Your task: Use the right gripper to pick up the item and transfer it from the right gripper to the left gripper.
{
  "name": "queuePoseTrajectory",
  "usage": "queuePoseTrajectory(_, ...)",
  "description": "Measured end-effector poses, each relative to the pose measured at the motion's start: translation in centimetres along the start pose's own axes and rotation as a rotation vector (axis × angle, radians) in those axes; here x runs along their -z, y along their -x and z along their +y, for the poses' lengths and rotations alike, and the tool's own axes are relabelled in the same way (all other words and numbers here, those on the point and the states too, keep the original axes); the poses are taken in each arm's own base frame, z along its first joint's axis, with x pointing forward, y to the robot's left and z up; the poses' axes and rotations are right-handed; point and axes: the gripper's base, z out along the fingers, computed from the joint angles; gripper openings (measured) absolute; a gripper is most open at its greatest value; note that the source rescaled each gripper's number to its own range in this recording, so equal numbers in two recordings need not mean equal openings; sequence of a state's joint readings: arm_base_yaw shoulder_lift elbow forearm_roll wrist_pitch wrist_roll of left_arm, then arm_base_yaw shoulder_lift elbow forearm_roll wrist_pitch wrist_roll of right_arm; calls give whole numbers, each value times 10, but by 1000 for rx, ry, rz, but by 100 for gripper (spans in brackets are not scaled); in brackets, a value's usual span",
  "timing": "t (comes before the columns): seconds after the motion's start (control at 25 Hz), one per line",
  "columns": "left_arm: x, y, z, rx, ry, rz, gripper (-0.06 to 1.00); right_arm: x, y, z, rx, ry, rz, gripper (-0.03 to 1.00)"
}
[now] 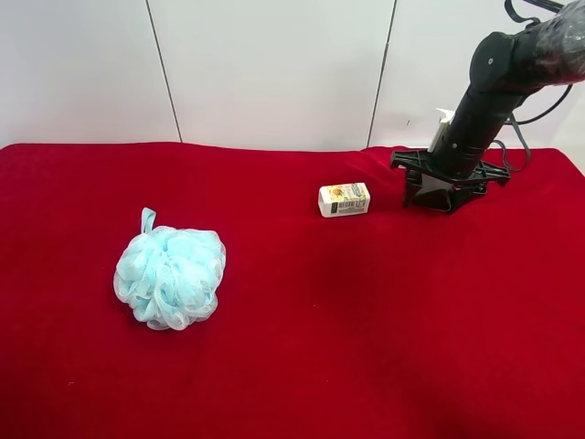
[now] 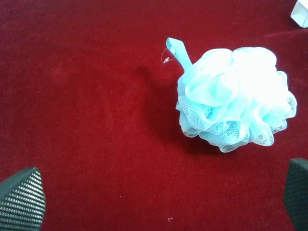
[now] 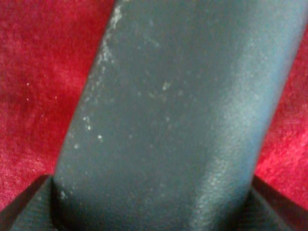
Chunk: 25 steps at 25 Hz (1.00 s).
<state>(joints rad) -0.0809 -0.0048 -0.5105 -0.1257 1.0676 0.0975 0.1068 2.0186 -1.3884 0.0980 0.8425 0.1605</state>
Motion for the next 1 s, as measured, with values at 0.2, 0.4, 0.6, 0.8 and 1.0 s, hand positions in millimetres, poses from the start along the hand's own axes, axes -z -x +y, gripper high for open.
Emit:
queuePoseTrajectory(0.2, 0, 0, 0, 0, 0, 0, 100, 0, 0, -2, 44, -26, -4, 2)
queuePoseTrajectory(0.4, 0, 0, 0, 0, 0, 0, 100, 1, 5, -4, 87, -46, -50, 2)
queuePoseTrajectory(0.6, 0, 0, 0, 0, 0, 0, 100, 12, 16, -2, 104, -27, -190, 2)
queuePoseTrajectory(0.8, 0, 0, 0, 0, 0, 0, 100, 18, 21, 1, 141, -14, -257, 1)
queuePoseTrajectory(1.0, 0, 0, 0, 0, 0, 0, 100, 18, 20, 7, 226, 0, -265, 1)
